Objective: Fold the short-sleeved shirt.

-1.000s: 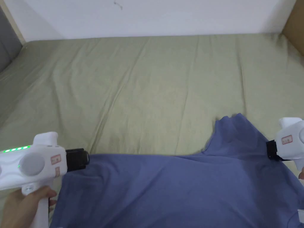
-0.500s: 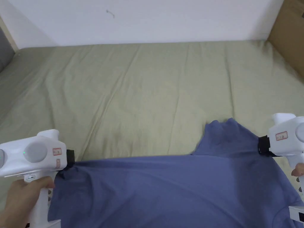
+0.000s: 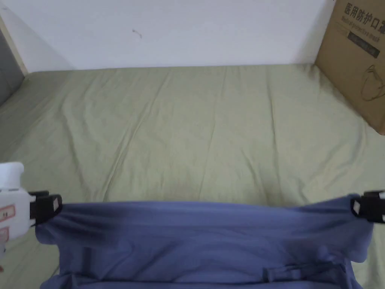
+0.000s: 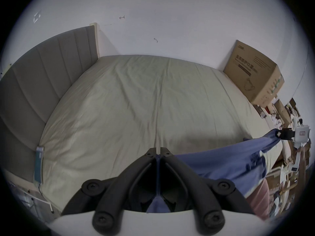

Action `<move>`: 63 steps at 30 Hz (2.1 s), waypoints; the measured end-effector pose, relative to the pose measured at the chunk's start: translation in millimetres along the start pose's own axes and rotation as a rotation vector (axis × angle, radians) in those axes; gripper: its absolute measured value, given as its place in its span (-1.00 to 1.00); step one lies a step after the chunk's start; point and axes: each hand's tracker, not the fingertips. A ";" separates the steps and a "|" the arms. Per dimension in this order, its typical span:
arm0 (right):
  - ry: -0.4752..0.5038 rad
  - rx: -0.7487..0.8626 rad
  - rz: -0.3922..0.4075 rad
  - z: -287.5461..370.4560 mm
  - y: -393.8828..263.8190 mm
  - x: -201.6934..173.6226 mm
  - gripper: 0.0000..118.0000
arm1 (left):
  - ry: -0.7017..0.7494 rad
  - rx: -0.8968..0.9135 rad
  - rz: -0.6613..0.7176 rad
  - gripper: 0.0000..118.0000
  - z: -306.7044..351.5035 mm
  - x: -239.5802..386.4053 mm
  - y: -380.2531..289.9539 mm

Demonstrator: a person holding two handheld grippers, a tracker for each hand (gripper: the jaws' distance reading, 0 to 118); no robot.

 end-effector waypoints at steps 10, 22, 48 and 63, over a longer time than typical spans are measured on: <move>-0.030 -0.162 -0.137 -31.3 -150.6 8.3 -0.32 | 0.070 -0.211 0.035 -0.12 -16.6 -18.7 -130.4; -0.078 0.158 0.039 16.4 -100.6 -85.0 -0.80 | -0.045 -0.011 0.255 -0.99 34.3 -23.9 -107.5; 0.160 -0.035 0.183 -33.3 -127.0 -198.2 -0.90 | -0.370 -0.132 0.972 -0.80 -61.3 -83.5 -192.1; 0.113 0.034 -0.019 -6.2 -121.0 -125.9 -0.90 | -0.362 0.012 0.073 -0.79 17.6 131.2 -55.5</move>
